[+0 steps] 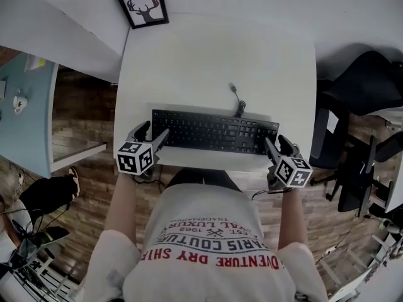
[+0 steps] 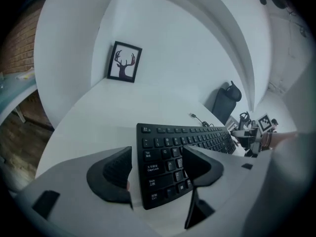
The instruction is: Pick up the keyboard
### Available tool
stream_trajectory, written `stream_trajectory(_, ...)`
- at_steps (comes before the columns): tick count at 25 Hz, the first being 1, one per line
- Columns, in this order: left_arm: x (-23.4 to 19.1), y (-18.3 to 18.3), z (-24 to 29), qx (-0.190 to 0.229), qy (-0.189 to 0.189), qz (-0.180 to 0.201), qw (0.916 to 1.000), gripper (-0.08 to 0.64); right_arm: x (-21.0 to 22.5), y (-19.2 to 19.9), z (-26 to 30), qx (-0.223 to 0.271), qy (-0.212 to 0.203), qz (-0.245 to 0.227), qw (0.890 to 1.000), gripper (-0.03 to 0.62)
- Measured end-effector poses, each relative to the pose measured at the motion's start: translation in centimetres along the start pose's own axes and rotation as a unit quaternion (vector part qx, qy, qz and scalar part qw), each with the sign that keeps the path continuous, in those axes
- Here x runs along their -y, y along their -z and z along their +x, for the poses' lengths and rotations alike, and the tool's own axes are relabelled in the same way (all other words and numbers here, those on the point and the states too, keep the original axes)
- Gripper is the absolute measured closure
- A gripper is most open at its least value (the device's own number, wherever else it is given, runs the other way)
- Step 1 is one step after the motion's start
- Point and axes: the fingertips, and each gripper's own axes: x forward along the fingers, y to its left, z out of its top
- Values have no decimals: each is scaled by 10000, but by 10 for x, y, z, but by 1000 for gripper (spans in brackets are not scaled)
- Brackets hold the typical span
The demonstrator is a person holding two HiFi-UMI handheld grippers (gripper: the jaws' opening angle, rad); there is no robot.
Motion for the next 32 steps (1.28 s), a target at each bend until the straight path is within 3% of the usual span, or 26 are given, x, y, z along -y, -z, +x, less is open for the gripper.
stream_trajectory(4,2,5,8,-189,318,-145,9992,250,5,7,10,-261,-201,84,9994,337)
stream_trajectory(13,4,13,14,-539,665,116,9963,250,3,16,18,-370,-667,421,9962,339)
stream_trajectory(20,2,11,14,-515,654,38,9965,256,3,15,21,-318,-746,602,9949,341)
stream_trajectory(32,6,6,1,-579,435,-106,9973,267,-8,1,4,-214,-621,367,9972,341)
